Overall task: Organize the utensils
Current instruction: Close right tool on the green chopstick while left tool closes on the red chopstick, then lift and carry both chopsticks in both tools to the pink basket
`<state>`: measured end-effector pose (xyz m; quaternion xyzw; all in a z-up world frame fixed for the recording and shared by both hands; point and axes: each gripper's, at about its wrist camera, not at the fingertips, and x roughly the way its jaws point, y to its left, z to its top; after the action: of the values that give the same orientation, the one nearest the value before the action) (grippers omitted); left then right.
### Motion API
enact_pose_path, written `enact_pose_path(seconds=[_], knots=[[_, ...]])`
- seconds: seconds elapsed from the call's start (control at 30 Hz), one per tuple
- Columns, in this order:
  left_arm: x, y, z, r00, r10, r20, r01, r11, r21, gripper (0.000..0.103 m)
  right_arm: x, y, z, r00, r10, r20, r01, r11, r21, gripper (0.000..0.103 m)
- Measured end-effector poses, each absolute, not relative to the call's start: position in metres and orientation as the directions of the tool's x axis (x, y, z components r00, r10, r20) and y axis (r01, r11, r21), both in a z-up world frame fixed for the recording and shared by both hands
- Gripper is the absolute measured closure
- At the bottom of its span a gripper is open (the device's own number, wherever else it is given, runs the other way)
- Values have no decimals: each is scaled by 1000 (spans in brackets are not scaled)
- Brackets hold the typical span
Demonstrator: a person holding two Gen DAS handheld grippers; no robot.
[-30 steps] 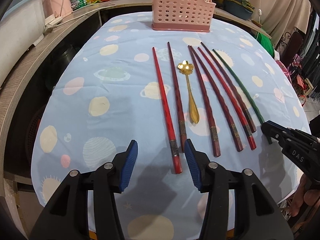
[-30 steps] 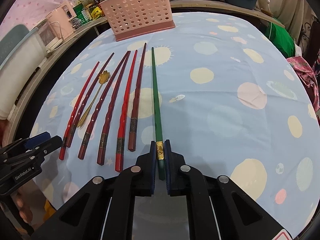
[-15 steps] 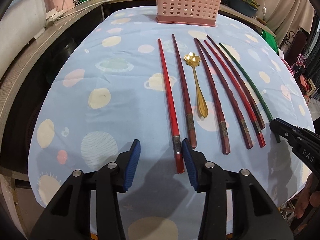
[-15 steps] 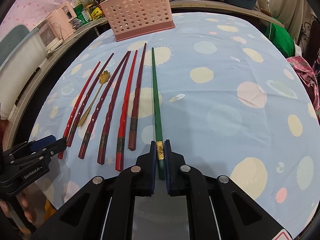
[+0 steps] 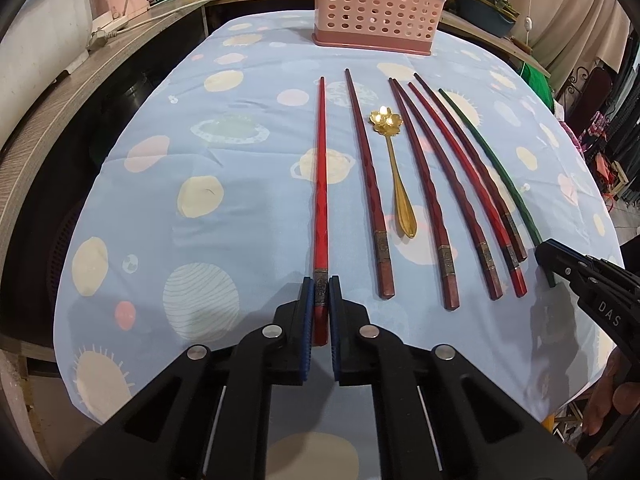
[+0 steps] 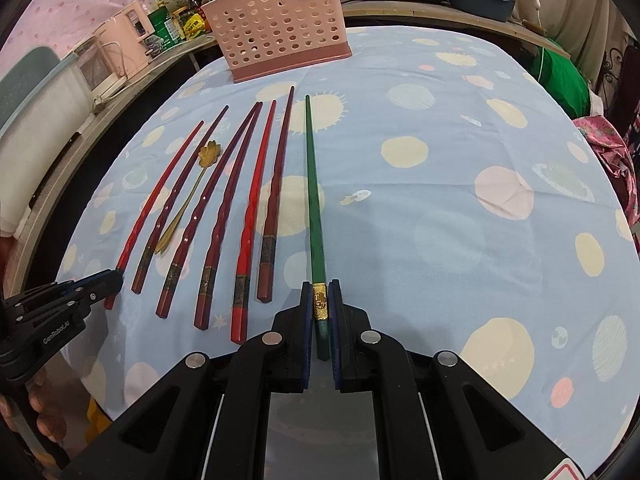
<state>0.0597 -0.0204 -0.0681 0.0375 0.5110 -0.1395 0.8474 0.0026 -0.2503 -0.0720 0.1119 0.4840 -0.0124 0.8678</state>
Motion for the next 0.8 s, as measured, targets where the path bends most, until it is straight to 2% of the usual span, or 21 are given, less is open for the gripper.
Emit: enact_pose_path(seconds=[0.27, 0.8], knots=[[62, -15, -53, 458, -199, -866, 254, 963, -87, 96, 5, -253, -57, 562, 87, -823, 129, 973, 191, 96], [102, -7, 34, 579, -230, -782, 219, 968, -123, 96, 37, -287, 26, 704, 73, -706, 135, 963, 234, 96]])
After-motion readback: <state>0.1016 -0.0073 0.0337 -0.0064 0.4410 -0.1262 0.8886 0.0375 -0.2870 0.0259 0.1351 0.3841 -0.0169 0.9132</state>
